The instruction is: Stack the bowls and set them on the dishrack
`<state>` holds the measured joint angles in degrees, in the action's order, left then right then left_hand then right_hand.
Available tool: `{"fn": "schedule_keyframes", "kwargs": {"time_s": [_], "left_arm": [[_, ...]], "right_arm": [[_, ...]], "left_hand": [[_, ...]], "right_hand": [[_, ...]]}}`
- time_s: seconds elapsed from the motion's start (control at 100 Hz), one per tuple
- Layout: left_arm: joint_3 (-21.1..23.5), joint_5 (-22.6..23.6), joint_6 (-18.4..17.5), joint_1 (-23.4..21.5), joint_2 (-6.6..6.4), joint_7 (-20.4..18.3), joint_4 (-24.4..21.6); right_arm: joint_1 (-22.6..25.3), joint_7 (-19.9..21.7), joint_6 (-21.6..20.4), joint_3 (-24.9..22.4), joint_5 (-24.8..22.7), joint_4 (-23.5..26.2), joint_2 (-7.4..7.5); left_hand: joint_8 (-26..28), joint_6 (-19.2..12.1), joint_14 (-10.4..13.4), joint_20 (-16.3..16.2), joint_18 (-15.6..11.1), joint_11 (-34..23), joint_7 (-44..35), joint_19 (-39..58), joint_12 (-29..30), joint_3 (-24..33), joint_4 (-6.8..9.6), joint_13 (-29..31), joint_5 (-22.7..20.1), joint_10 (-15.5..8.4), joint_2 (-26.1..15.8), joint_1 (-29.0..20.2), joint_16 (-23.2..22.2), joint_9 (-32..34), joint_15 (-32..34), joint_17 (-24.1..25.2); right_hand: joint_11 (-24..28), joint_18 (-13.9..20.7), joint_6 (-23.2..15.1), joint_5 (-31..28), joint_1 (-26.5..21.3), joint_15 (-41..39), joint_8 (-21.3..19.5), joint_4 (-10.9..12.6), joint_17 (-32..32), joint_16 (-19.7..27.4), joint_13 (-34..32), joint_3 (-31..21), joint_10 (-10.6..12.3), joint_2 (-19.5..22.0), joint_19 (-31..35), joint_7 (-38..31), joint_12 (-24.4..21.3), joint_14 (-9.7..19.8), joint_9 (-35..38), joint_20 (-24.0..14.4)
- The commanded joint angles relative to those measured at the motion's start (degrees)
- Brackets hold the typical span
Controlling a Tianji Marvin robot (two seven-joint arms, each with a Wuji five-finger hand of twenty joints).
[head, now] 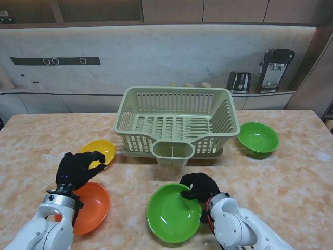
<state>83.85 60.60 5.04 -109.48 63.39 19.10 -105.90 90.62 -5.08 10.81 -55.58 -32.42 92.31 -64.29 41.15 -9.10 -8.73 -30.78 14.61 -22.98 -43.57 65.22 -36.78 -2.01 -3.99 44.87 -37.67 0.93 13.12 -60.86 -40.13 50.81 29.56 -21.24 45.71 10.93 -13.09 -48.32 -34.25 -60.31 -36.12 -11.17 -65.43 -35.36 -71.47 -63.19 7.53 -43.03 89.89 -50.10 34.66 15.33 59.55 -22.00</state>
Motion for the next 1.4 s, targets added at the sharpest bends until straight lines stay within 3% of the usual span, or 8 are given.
{"fn": "schedule_keyframes", "kwargs": {"time_s": [0.0,0.31,0.53,0.6,0.73,0.88,1.12,1.39], "left_arm": [[0.1,-0.1,0.1,-0.4,0.19,-0.6,-0.5],[0.1,-0.1,0.1,-0.4,0.19,-0.6,-0.5],[0.1,-0.1,0.1,-0.4,0.19,-0.6,-0.5],[0.1,-0.1,0.1,-0.4,0.19,-0.6,-0.5],[0.1,-0.1,0.1,-0.4,0.19,-0.6,-0.5],[0.1,-0.1,0.1,-0.4,0.19,-0.6,-0.5],[0.1,-0.1,0.0,-0.4,0.19,-0.6,-0.5],[0.0,-0.1,0.0,-0.4,0.17,-0.7,-0.5]], "right_arm": [[-0.1,1.1,0.5,0.3,0.4,-0.3,-0.62],[-0.9,5.1,2.3,0.5,1.0,-0.5,0.12],[-0.4,7.8,3.0,-0.1,1.3,0.6,0.73],[-0.2,8.3,3.0,-0.3,1.1,0.9,0.88],[0.3,9.1,3.0,-0.8,0.6,1.6,1.15],[1.5,9.8,2.7,-2.0,-0.4,3.0,1.48],[3.4,10.7,1.9,-4.3,-2.5,5.1,1.96],[6.4,9.4,1.6,-7.7,-5.5,7.5,2.0]], "left_hand": [[-0.7,-0.4,-0.7,-0.4,0.9,0.3,-0.3,-0.2,0.6,-0.4,-1.33,-0.5,-0.9,0.3,-2.3,-0.6,-0.6,-0.7,0.4,0.9],[-0.7,-0.5,-0.6,-0.4,0.9,0.3,-0.2,-0.3,0.6,-0.4,-1.34,-0.5,-0.8,0.3,-2.4,-0.5,-0.6,-0.8,0.4,0.9],[-0.7,-0.4,-0.7,-0.4,1.0,0.3,-0.3,-0.3,0.6,-0.4,-1.33,-0.5,-0.9,0.3,-2.3,-0.6,-0.6,-0.7,0.4,0.9],[-0.7,-0.5,-0.6,-0.4,1.0,0.3,-0.2,-0.3,0.6,-0.4,-1.34,-0.5,-0.8,0.2,-2.4,-0.5,-0.6,-0.8,0.4,0.9],[-0.7,-0.4,-0.7,-0.4,0.9,0.3,-0.3,-0.3,0.6,-0.4,-1.33,-0.5,-0.9,0.2,-2.4,-0.5,-0.7,-0.7,0.5,0.9],[-0.7,-0.4,-0.7,-0.4,1.0,0.3,-0.2,-0.3,0.6,-0.4,-1.33,-0.5,-0.8,0.3,-2.4,-0.5,-0.7,-0.8,0.4,0.9],[-0.7,-0.5,-0.7,-0.4,0.9,0.3,-0.2,-0.3,0.6,-0.4,-1.34,-0.5,-0.8,0.2,-2.4,-0.4,-0.7,-0.8,0.4,0.9],[-0.7,-0.3,-0.7,-0.4,1.0,0.3,-0.2,-0.3,0.6,-0.4,-1.34,-0.5,-0.7,0.3,-2.4,-0.5,-0.6,-0.7,0.4,0.9]], "right_hand": [[1.5,3.6,-7.1,-2.1,-8.4,2.4,1.0,2.8,0.5,2.1,-2.9,-5.8,-0.7,8.5,1.2,-4.7,-0.7,1.4,-2.3,1.5],[-0.7,-4.8,-6.2,6.2,-2.0,8.4,7.2,4.5,3.5,4.5,5.5,-1.7,-2.5,10.9,-7.7,-7.3,-1.5,-3.3,-9.3,10.4],[-0.5,-11.5,-1.7,11.0,10.7,15.4,11.0,6.5,7.8,8.9,12.1,7.8,-3.0,12.4,-14.5,-4.8,-4.5,-8.2,-16.1,15.2],[-1.6,-14.0,0.2,10.9,13.9,18.3,10.2,7.8,10.2,11.0,14.4,10.5,-3.3,14.7,-16.2,-0.7,-5.9,-10.0,-17.7,15.6],[-5.3,-18.8,3.8,11.1,19.6,24.0,4.6,11.7,16.8,14.4,19.7,16.3,-3.5,20.9,-18.7,10.3,-8.8,-13.5,-21.7,15.2],[-9.2,-22.9,5.1,14.7,22.9,27.9,4.5,12.0,24.1,15.7,25.4,19.9,-3.7,21.9,-20.2,15.1,-11.5,-15.9,-26.0,13.8],[-11.6,-25.8,4.4,15.2,24.8,31.5,4.9,12.7,31.6,16.9,28.9,22.6,-2.9,23.3,-22.5,17.6,-13.3,-17.5,-26.3,10.3],[-13.1,-26.5,3.1,13.8,24.2,32.2,5.0,12.9,34.5,17.1,29.5,23.6,-2.5,24.2,-23.1,17.6,-13.9,-17.7,-24.9,8.2]]}}
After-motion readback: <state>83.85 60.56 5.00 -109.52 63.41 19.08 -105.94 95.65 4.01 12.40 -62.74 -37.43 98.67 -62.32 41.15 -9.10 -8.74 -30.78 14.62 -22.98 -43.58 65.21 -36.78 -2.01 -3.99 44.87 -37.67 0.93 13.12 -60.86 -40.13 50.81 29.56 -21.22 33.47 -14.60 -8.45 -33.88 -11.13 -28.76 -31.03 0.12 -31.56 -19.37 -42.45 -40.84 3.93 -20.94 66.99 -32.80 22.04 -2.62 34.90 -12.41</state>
